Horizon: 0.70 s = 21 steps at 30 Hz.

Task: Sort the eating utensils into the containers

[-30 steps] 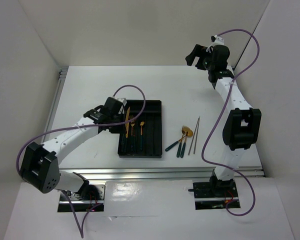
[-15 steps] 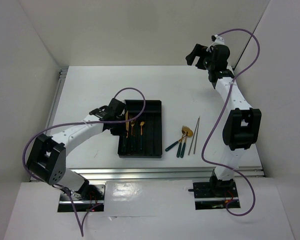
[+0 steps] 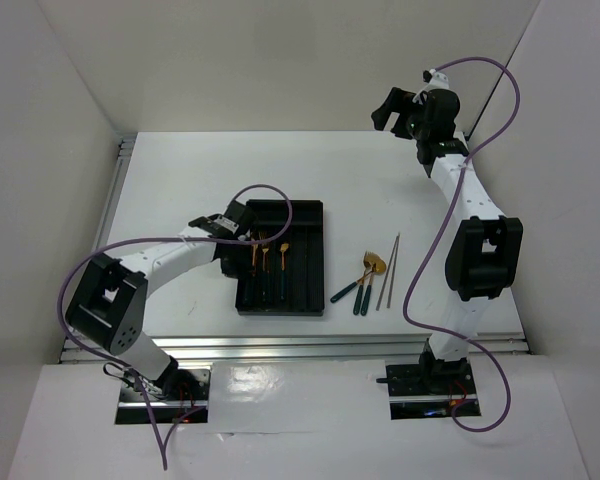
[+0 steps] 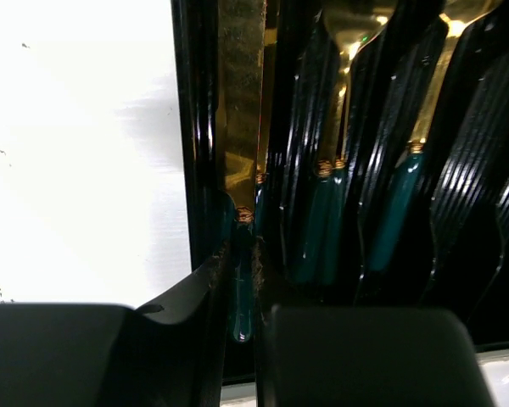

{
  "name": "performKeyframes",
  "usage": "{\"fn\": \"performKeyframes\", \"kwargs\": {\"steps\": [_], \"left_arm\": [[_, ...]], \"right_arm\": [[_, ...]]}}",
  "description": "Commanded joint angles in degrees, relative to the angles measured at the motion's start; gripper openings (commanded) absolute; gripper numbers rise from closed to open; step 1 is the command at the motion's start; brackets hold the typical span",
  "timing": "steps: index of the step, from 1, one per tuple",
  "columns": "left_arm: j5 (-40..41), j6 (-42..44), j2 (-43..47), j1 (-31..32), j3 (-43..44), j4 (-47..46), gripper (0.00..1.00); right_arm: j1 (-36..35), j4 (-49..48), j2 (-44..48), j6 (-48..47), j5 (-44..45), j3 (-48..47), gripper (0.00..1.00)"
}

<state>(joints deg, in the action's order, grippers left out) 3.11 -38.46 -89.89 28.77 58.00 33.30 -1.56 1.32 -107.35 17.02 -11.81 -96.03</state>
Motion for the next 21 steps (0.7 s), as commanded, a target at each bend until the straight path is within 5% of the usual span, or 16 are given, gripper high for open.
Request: {"fn": "performKeyframes", "kwargs": {"steps": [1,12,21], "left_arm": [[0.66,-0.83,-0.11,-0.03,1.59,0.98,0.06],[0.66,0.40,3.31,-0.03,3.61,-0.34,0.42],[2.59,1.54,11.13,-0.03,6.87,-0.34,0.53]], "right_arm": [[0.33,-0.71,-0.05,-0.67,-0.49,-2.58,1.00],[0.33,-0.71,-0.58,-0.67,-1.63,-3.11,1.00],[0.33,-1.32,-0.58,-0.14,-4.61,-3.11,1.00]]}}
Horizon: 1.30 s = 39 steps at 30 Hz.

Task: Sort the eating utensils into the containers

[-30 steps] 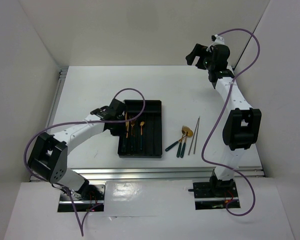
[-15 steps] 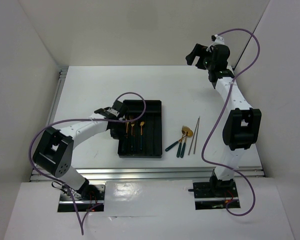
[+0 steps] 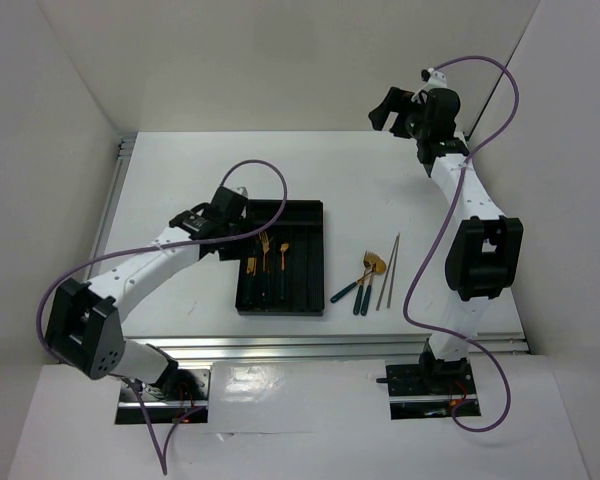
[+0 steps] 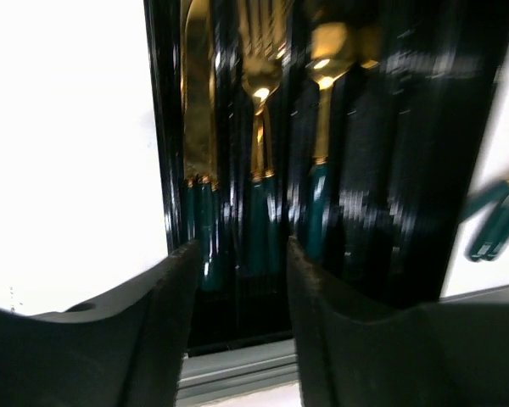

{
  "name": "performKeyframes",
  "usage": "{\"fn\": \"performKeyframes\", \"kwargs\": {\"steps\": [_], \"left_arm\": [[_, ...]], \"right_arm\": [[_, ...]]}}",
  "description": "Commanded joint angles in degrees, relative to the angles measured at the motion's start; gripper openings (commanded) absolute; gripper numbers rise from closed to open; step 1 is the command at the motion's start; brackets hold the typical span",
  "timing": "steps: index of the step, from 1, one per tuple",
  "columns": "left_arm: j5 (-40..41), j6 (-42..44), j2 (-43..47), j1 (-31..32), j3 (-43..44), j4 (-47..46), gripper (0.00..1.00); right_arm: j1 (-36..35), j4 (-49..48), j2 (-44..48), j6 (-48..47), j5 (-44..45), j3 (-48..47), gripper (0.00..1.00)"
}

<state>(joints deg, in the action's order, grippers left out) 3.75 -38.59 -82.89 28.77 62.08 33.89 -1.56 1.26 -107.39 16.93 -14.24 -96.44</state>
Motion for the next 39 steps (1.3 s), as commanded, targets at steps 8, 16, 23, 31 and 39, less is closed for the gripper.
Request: {"fn": "performKeyframes", "kwargs": {"steps": [8,16,23,31,39], "left_arm": [[-4.53,4.14,12.48,-6.79,-3.71,-6.91,0.65],[-0.59,1.68,17.77,-10.84,-8.11,-8.23,0.73],[4.16,-3.95,20.14,-11.37,-10.14,-5.77,0.81],[3.11,-5.79,21.80,-11.37,-14.00,-7.69,0.86],[2.50,-5.80,21.81,-11.37,-16.82,-9.81,0.84]], "right_arm": [[0.33,1.55,-1.95,3.28,-11.34,-8.94,1.00],[-4.93,11.29,2.72,4.43,5.17,0.81,1.00],[-13.46,23.42,7.10,12.94,18.01,9.86,0.90],[-20.14,29.49,13.53,20.06,22.66,19.01,0.66],[-20.94,35.66,23.35,28.42,23.74,27.43,0.62]]}}
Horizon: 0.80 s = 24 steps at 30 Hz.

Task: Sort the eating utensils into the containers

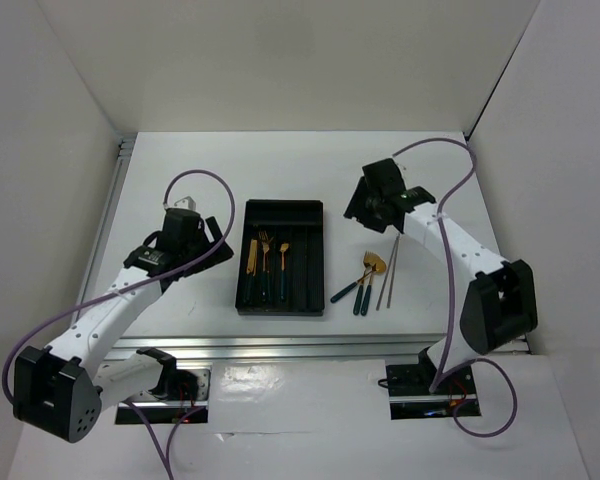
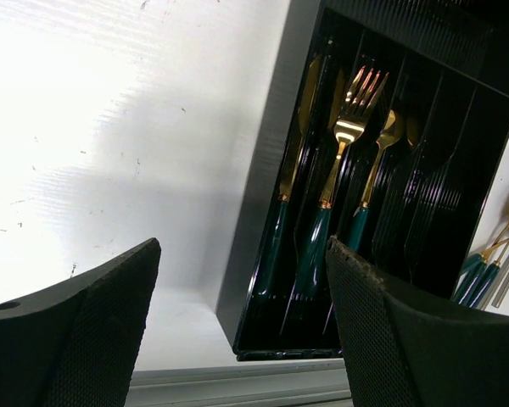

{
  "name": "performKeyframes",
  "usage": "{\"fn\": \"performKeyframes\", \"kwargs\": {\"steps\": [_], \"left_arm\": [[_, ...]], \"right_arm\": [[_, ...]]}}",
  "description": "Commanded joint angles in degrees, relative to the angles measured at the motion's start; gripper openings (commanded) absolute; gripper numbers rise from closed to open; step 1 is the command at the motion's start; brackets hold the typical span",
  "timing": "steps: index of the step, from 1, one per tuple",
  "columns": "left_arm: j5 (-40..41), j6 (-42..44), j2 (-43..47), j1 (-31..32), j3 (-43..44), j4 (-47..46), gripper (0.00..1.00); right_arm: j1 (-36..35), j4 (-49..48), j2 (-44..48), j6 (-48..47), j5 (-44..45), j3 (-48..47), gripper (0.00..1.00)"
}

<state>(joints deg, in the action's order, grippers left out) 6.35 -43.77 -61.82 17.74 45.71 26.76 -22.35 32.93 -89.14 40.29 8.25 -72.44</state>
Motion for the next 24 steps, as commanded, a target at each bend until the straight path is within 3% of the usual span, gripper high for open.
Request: {"fn": "performKeyframes", "kwargs": {"steps": [1,5,24], "left_arm": [[-0.11,-0.62,0.74,-0.33,-0.45,-3.38,0.84],[-0.64,-1.14,0.74,-0.33,-1.68,-3.91,0.83],[0.68,-1.14,2.50,-0.33,-3.35,-4.44,0.83]], "right_arm": [[-0.15,3.29,6.25,5.84,-1.28,5.10,0.62],[-1.55,3.19,9.60,12.94,-2.98,12.41,0.76],[-7.62,10.06,11.36,28.00,-4.56,21.29,0.70]]}}
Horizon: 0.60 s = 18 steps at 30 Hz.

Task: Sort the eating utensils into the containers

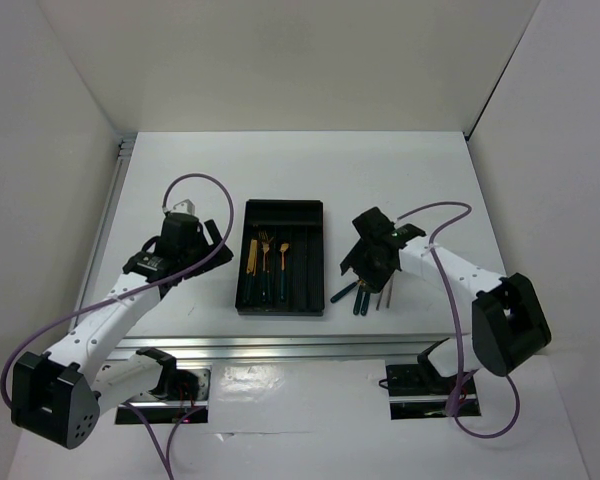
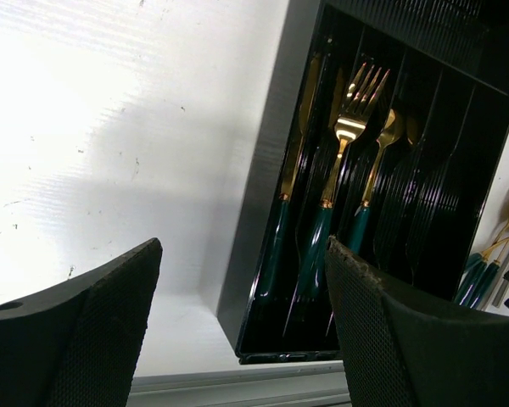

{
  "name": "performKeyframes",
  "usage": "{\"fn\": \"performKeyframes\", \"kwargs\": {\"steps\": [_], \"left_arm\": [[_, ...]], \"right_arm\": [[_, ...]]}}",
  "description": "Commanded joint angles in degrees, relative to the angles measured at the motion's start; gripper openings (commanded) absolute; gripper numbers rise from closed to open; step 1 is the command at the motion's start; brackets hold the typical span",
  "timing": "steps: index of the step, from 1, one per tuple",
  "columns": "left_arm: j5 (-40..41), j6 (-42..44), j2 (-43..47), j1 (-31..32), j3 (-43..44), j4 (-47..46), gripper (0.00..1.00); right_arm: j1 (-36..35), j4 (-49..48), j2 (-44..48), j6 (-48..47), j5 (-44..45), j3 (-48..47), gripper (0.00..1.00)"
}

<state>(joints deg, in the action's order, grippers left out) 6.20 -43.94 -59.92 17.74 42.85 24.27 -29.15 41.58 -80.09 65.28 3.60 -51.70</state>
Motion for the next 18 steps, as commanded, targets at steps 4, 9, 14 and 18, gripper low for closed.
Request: {"fn": "performKeyframes", "kwargs": {"steps": [4,9,14,18], "left_arm": [[0.22,-0.97,0.59,-0.33,-0.49,-1.95,0.83],[0.74,-0.97,0.59,-0.33,-0.49,-1.95,0.83],[0.75,-0.97,0.59,-0.33,-0.49,-1.95,0.83],[0.13,-0.97,0.59,-0.33,-0.49,-1.95,0.83]], "right_arm": [[-1.35,-0.19,-0.49,3.02,-0.95,0.56,0.66],[-1.97,-0.89,-2.26,3.02,-0.96,0.55,0.64],[-2.49,-2.03,-2.79,3.02,0.18,0.55,0.62],[-2.49,-2.03,-3.40,3.02,0.89,0.02,0.62]]}}
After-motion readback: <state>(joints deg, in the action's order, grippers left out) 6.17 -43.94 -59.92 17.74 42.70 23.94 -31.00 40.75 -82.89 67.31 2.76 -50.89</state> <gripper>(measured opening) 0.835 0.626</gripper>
